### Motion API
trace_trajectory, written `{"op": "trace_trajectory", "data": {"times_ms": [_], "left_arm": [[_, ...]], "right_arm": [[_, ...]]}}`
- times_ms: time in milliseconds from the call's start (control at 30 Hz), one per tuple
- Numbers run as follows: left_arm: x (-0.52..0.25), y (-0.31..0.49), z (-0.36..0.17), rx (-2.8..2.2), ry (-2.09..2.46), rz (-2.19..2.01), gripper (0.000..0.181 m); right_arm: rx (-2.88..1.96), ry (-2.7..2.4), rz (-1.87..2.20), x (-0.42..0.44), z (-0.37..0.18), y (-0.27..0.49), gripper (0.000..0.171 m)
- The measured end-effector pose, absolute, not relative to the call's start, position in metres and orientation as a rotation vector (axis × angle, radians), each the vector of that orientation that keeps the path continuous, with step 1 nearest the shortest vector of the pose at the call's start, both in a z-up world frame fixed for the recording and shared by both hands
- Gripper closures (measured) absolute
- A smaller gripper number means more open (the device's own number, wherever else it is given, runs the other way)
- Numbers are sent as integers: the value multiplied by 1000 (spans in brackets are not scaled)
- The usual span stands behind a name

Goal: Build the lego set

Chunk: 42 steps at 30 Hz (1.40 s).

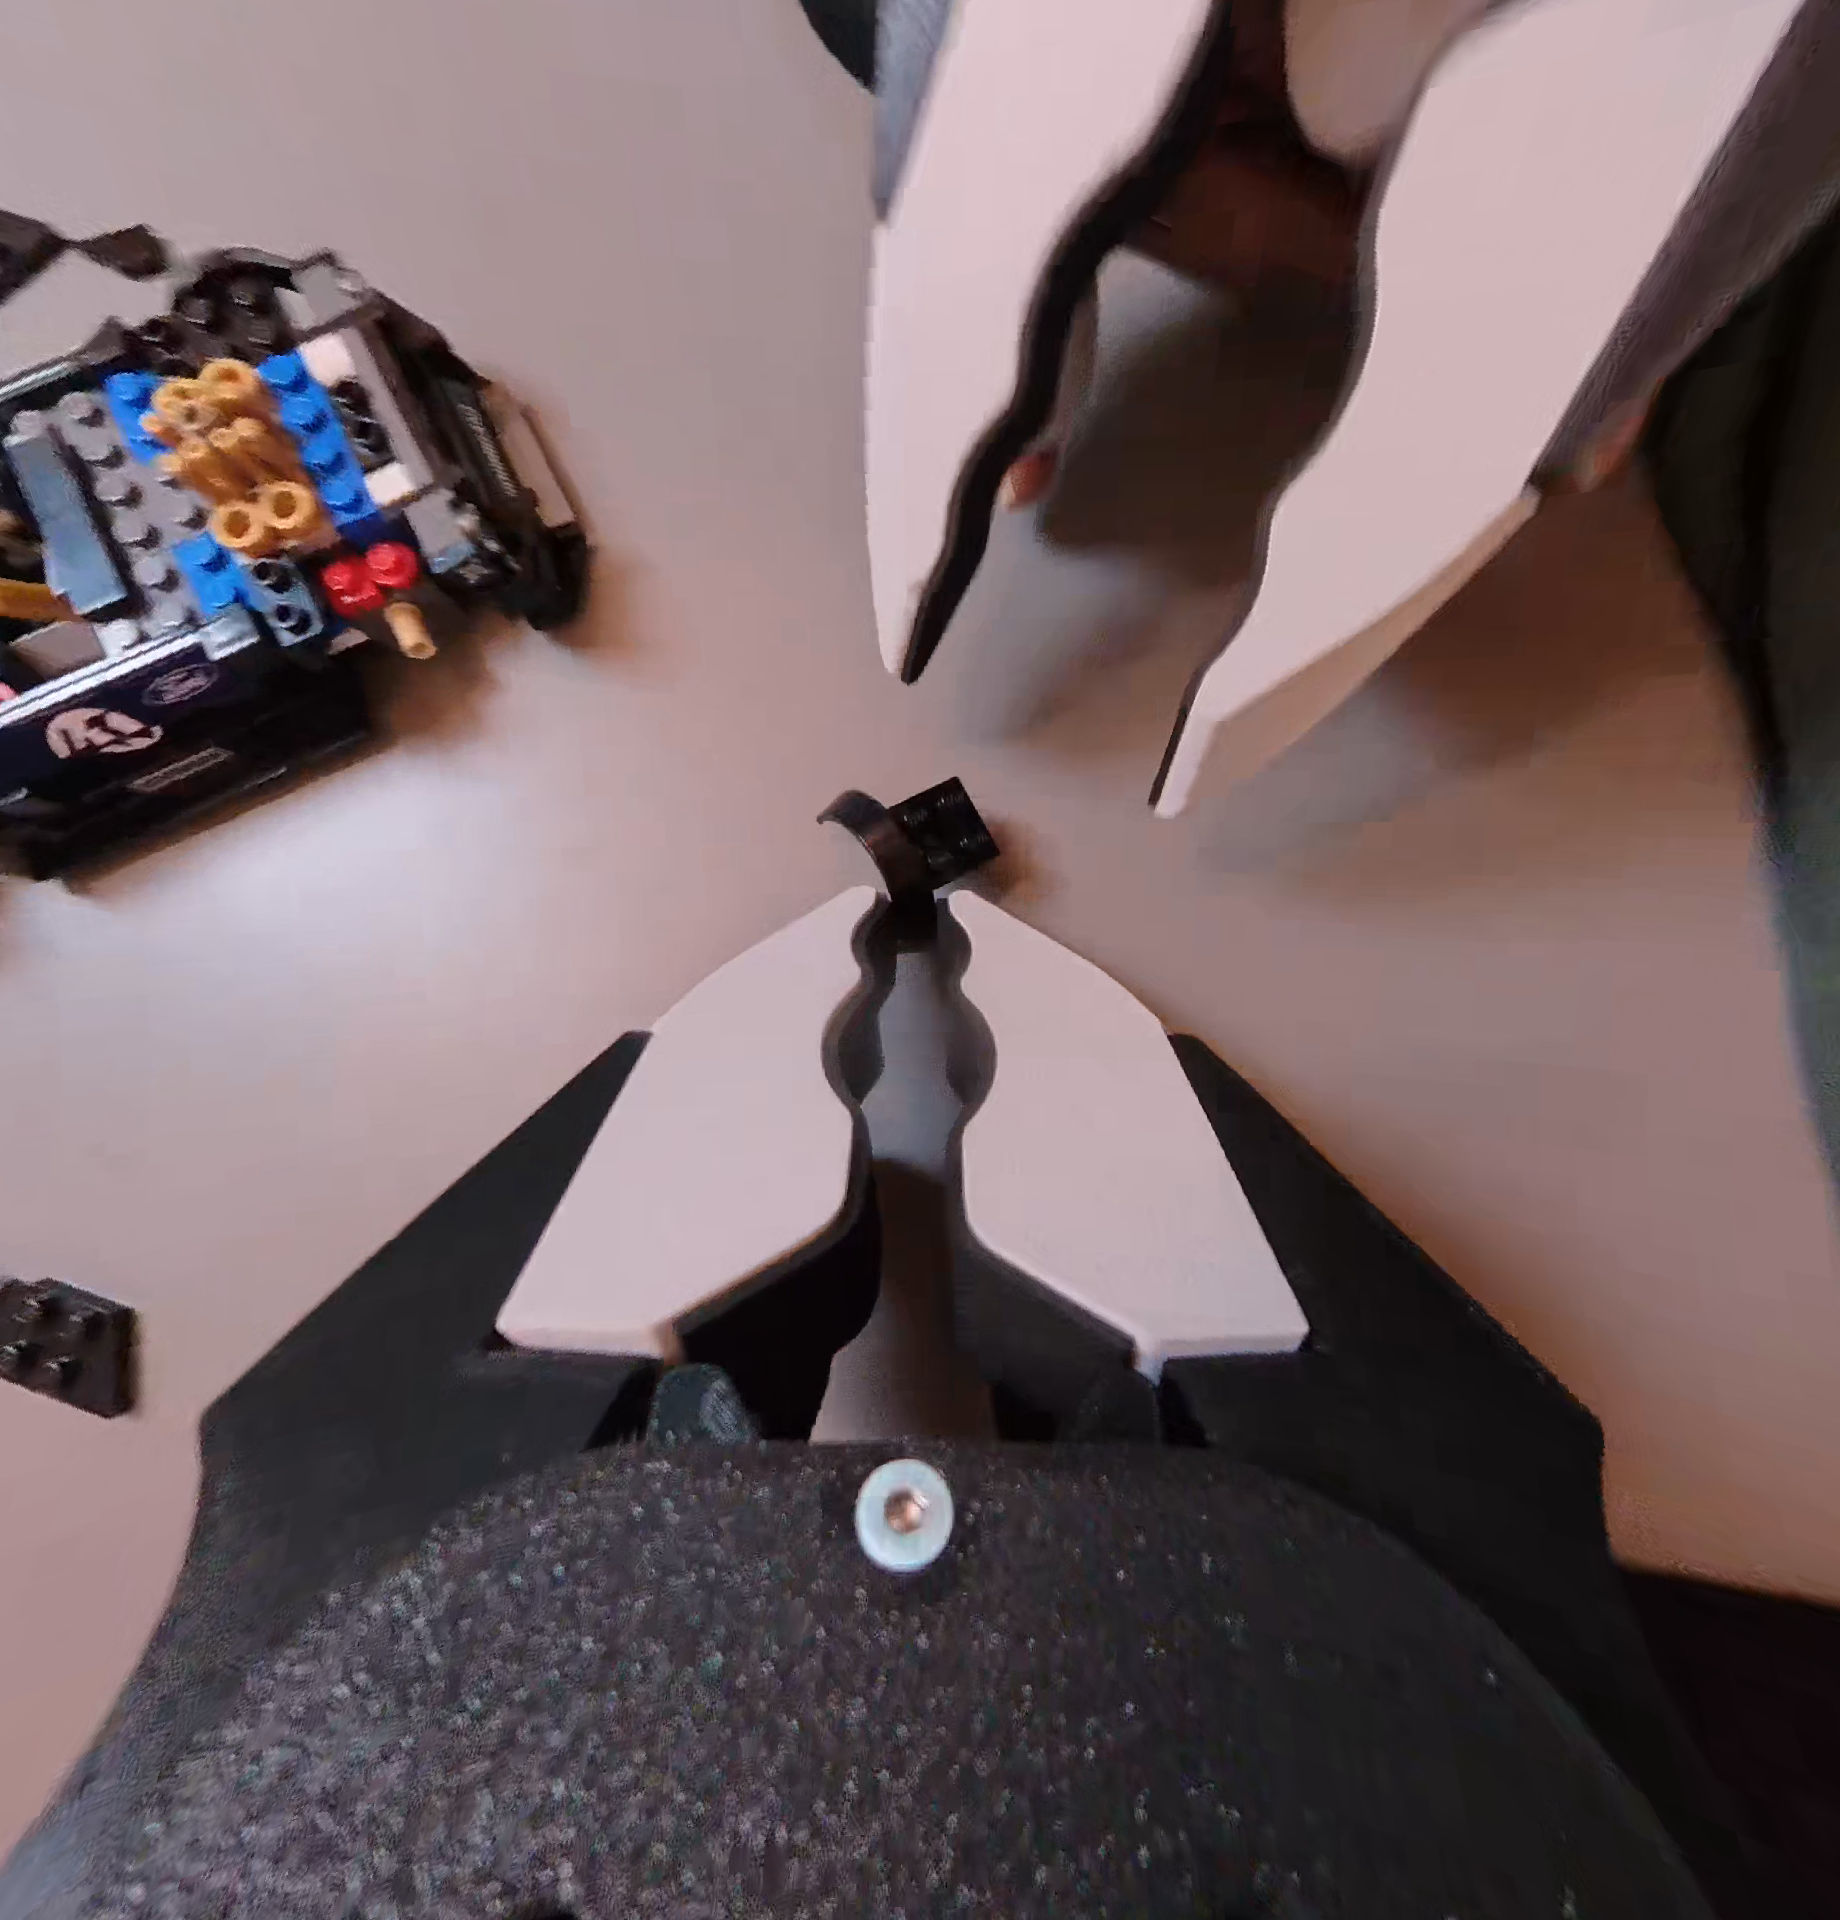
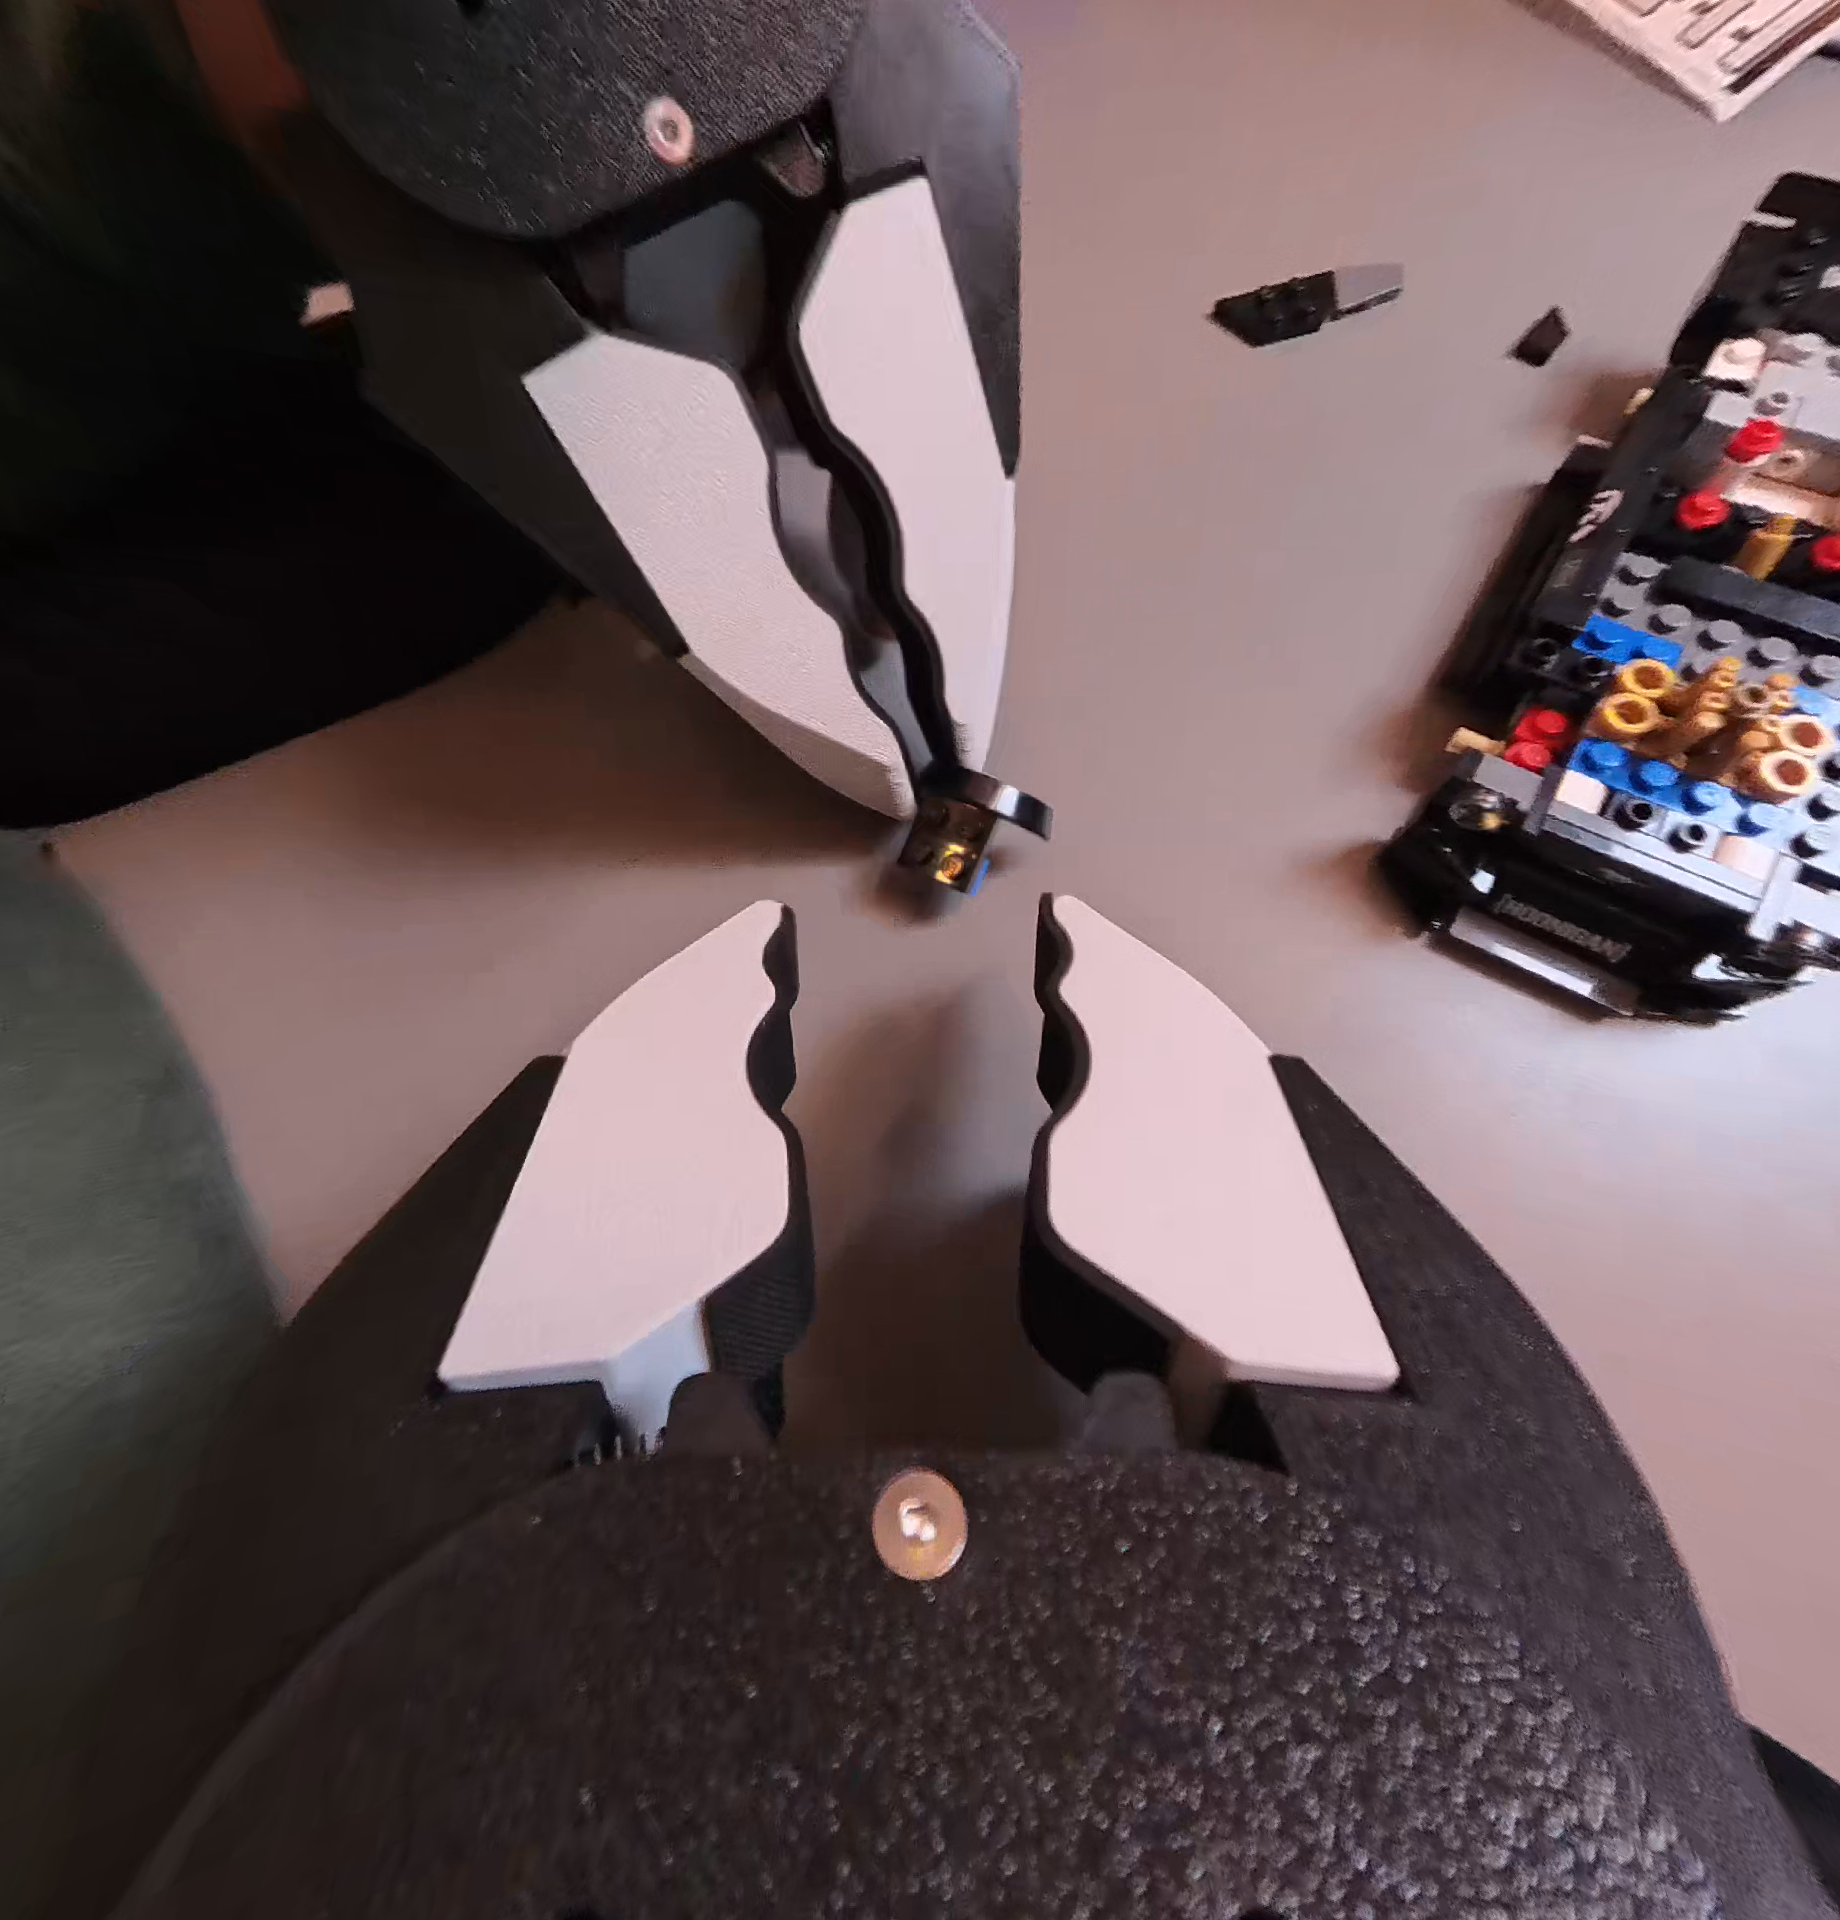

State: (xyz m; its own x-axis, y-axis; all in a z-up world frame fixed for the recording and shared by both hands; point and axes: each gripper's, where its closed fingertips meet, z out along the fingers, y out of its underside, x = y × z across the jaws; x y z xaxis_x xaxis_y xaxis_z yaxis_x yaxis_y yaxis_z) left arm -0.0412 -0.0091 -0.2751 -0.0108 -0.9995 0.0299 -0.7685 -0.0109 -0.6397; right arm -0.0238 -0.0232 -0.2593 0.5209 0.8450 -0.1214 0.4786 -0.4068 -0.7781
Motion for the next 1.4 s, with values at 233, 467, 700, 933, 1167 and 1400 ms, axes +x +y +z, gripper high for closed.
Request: {"op": "trace_trajectory", "data": {"times_ms": [233, 467, 700, 933, 1167, 1400], "left_arm": [[-28, -4, -234, -1888, 1427, -881, 174], [-23, -9, -215, -1838, 1335, -991, 177], [-23, -11, -215, -1786, 1334, -1063, 177], [-20, -16, -205, -1738, 1312, -1153, 177], [-21, -3, -203, -1618, 1400, -917, 139], [-3, 0, -217, -1534, 1568, -679, 136]], "right_arm": [[-1866, -980, 527, -24, -227, -2, 137], [-1755, -1080, 483, -24, -216, -1, 171], [-1683, -1196, 535, -17, -213, 0, 138], [-1581, -1304, 502, -25, -212, 1, 154], [-1576, -1587, 510, -4, -216, 3, 154], [-1585, -1802, 563, -5, -216, 7, 154]]}}
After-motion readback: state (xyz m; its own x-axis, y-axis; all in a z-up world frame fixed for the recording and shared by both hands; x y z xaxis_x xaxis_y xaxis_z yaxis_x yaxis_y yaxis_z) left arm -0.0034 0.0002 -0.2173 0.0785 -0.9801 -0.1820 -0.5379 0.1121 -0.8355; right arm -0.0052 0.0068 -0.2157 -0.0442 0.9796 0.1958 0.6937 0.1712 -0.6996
